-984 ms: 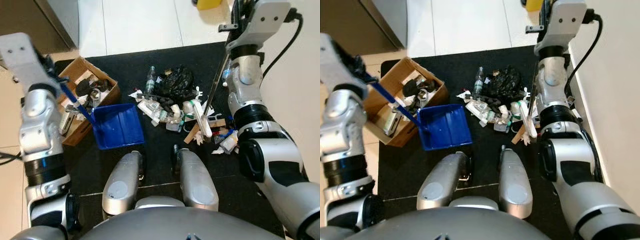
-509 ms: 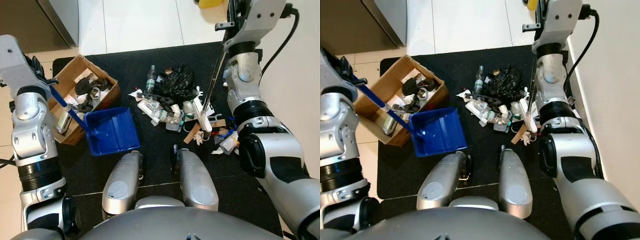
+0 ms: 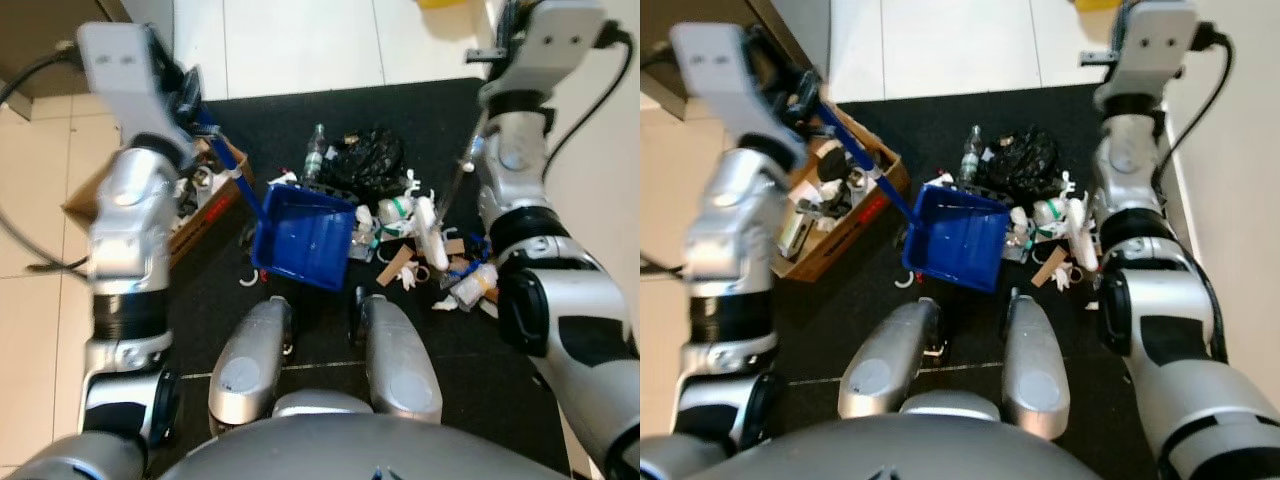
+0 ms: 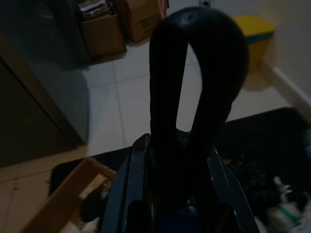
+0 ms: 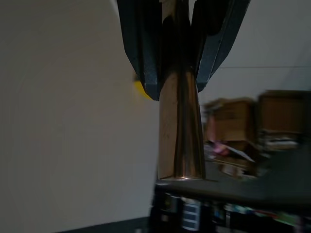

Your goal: Sweep floor

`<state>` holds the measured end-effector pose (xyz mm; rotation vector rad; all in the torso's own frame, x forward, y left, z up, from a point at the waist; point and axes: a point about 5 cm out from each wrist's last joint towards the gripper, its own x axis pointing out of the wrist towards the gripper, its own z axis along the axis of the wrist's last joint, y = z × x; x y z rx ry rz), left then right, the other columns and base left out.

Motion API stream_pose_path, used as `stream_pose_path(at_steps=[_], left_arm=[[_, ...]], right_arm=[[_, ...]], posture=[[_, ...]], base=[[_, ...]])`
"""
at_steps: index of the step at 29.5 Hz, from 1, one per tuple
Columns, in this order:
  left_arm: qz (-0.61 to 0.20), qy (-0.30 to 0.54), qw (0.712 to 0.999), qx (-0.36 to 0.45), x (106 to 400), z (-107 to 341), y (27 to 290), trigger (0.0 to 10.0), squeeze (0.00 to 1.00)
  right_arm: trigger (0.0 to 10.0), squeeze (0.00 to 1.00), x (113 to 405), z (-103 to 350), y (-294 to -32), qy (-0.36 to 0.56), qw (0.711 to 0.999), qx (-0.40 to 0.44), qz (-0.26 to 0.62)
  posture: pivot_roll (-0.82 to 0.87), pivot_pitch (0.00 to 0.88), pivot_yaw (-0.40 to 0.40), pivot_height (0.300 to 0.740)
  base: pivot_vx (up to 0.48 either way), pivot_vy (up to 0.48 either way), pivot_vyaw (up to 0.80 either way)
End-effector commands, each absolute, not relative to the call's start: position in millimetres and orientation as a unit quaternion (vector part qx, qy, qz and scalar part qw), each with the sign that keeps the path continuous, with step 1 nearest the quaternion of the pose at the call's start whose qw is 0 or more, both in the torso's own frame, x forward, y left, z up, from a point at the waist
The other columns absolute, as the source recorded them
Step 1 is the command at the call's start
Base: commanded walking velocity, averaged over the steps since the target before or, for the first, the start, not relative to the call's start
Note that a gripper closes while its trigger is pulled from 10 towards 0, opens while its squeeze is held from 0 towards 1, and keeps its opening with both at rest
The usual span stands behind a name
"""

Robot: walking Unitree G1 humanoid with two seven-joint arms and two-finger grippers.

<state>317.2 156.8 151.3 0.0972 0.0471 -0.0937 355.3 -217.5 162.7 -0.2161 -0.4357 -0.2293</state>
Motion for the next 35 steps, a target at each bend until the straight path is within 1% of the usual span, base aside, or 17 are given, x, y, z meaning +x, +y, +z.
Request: stream_pose_path(at_steps=[1, 5, 7, 10, 14, 15, 17, 21, 25, 28, 31, 32, 35], left_arm=[[-0.04, 0.029, 0.996, 0.074, 318.6, 144.6, 157.6, 10.0, 0.0], [-0.038, 0.059, 0.994, 0.085, 322.9, 131.3, 151.7, 10.0, 0.0], [-0.038, 0.059, 0.994, 0.085, 322.9, 131.3, 151.7, 10.0, 0.0], [-0.02, 0.067, 0.986, 0.151, 326.7, 119.3, 150.8, 10.0, 0.0], [-0.008, 0.061, 0.979, 0.193, 332.6, 116.0, 148.7, 10.0, 0.0], [-0.02, 0.048, 0.983, 0.178, 337.2, 122.7, 139.8, 10.0, 0.0], [-0.027, 0.042, 0.985, 0.166, 338.6, 128.3, 135.7, 10.0, 0.0], [-0.049, 0.011, 0.988, 0.145, 342.7, 154.2, 135.4, 10.0, 0.0], [-0.055, 0.007, 0.988, 0.146, 347.5, 158.2, 132.7, 10.0, 0.0], [-0.067, 0.007, 0.984, 0.167, 349.9, 152.3, 118.6, 10.0, 0.0], [-0.073, 0.004, 0.982, 0.173, 349.2, 151.2, 112.2, 10.0, 0.0], [-0.092, -0.021, 0.981, 0.169, 347.9, 163.9, 103.4, 10.0, 0.0], [-0.097, -0.03, 0.981, 0.165, 347.7, 170.3, 102.2, 10.0, 0.0]], right_arm=[[10.0, 0.0, 350.8, 165.1, -224.0, -0.232, 0.957, -0.116, -0.132], [10.0, 0.0, 343.0, 162.4, -240.3, -0.232, 0.949, -0.131, -0.167], [10.0, 0.0, 343.0, 162.4, -240.3, -0.232, 0.949, -0.131, -0.167], [10.0, 0.0, 339.4, 160.7, -245.3, -0.234, 0.947, -0.132, -0.177], [10.0, 0.0, 338.5, 160.2, -245.1, -0.236, 0.945, -0.134, -0.181], [10.0, 0.0, 338.1, 159.9, -244.1, -0.237, 0.944, -0.136, -0.183], [10.0, 0.0, 338.0, 159.8, -244.1, -0.237, 0.943, -0.14, -0.185], [10.0, 0.0, 336.5, 160.3, -247.4, -0.237, 0.939, -0.158, -0.194], [10.0, 0.0, 335.3, 155.2, -248.8, -0.226, 0.941, -0.163, -0.194], [10.0, 0.0, 335.7, 149.6, -244.7, -0.216, 0.943, -0.164, -0.194], [10.0, 0.0, 335.8, 148.9, -243.3, -0.215, 0.941, -0.17, -0.197], [10.0, 0.0, 335.5, 148.3, -241.7, -0.216, 0.94, -0.171, -0.201], [10.0, 0.0, 335.3, 148.3, -241.3, -0.217, 0.94, -0.171, -0.202]], posture=[[0.13, 0.204, 0.091, 0.74], [0.12, 0.21, 0.107, 0.74], [0.12, 0.21, 0.107, 0.74], [0.11, 0.218, 0.114, 0.74], [0.1, 0.222, 0.122, 0.74], [0.1, 0.222, 0.128, 0.74], [0.09, 0.222, 0.128, 0.74], [0.09, 0.217, 0.132, 0.74], [0.1, 0.216, 0.129, 0.74], [0.09, 0.219, 0.131, 0.74], [0.09, 0.223, 0.136, 0.74], [0.08, 0.223, 0.141, 0.74], [0.08, 0.223, 0.141, 0.74]], base=[[0.0, 0.0, 0.0], [0.0, 0.0, 0.0], [0.0, 0.0, 0.0], [0.0, 0.0, 0.0], [0.0, 0.0, 0.0], [0.0, 0.0, 0.0], [0.0, 0.0, 0.0], [0.0, 0.0, 0.0], [0.0, 0.0, 0.0], [0.0, 0.0, 0.0], [0.0, 0.0, 0.0], [0.0, 0.0, 0.0], [0.0, 0.0, 0.0]])
